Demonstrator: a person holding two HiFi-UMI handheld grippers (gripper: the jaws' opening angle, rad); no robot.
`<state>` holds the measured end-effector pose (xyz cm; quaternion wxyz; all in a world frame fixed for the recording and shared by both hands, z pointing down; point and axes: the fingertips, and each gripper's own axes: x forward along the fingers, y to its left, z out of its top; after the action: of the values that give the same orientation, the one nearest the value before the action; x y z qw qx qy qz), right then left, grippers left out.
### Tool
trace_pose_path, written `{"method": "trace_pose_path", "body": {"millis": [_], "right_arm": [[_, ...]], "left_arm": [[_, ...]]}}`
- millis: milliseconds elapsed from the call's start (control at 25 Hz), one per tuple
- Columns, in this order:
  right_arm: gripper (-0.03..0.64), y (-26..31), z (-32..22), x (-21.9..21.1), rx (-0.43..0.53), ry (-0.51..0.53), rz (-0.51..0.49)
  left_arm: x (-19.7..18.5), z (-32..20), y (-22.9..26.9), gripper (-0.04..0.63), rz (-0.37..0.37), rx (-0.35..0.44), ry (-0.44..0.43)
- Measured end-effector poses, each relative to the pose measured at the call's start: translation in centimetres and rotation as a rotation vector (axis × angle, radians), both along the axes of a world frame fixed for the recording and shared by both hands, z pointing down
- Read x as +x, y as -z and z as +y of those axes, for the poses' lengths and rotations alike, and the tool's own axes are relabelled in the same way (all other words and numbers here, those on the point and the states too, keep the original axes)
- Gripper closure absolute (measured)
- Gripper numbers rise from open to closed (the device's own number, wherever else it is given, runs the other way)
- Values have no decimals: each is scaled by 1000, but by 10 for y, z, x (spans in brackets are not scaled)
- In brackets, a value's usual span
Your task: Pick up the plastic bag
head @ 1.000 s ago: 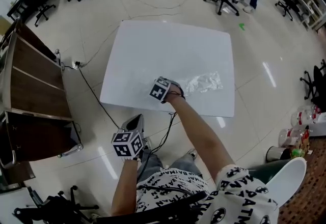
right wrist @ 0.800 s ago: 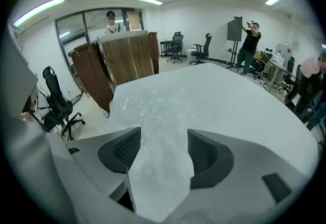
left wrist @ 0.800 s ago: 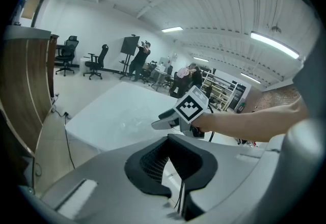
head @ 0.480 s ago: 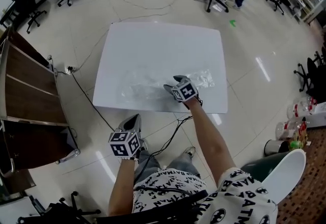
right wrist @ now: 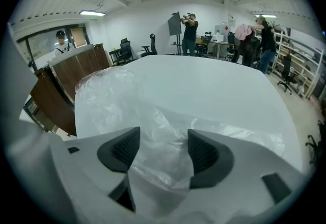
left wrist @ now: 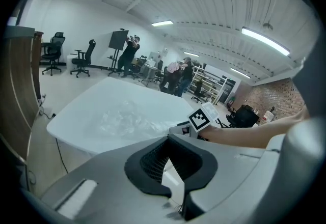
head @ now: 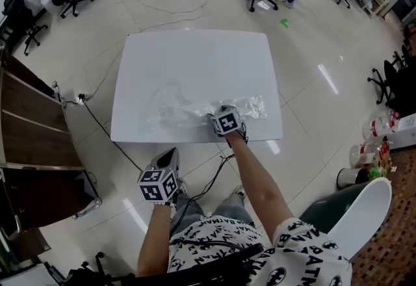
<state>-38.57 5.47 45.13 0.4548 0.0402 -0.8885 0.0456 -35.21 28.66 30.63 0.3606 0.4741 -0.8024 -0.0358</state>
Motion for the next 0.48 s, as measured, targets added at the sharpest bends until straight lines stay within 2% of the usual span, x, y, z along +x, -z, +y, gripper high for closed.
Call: {"method": "trace_pose_path", "body": {"millis": [200, 360, 480], "right_arm": [[307, 6, -12, 5, -7, -7, -1], [307, 51, -19, 16, -71, -60, -137], [309, 101, -11, 29, -177, -104, -304]], "left_arm": [[-4, -7, 6, 595, -17, 14, -2], [-7, -15, 15, 595, -34, 41, 2], [-11, -21, 24, 595, -58, 65, 3]]}}
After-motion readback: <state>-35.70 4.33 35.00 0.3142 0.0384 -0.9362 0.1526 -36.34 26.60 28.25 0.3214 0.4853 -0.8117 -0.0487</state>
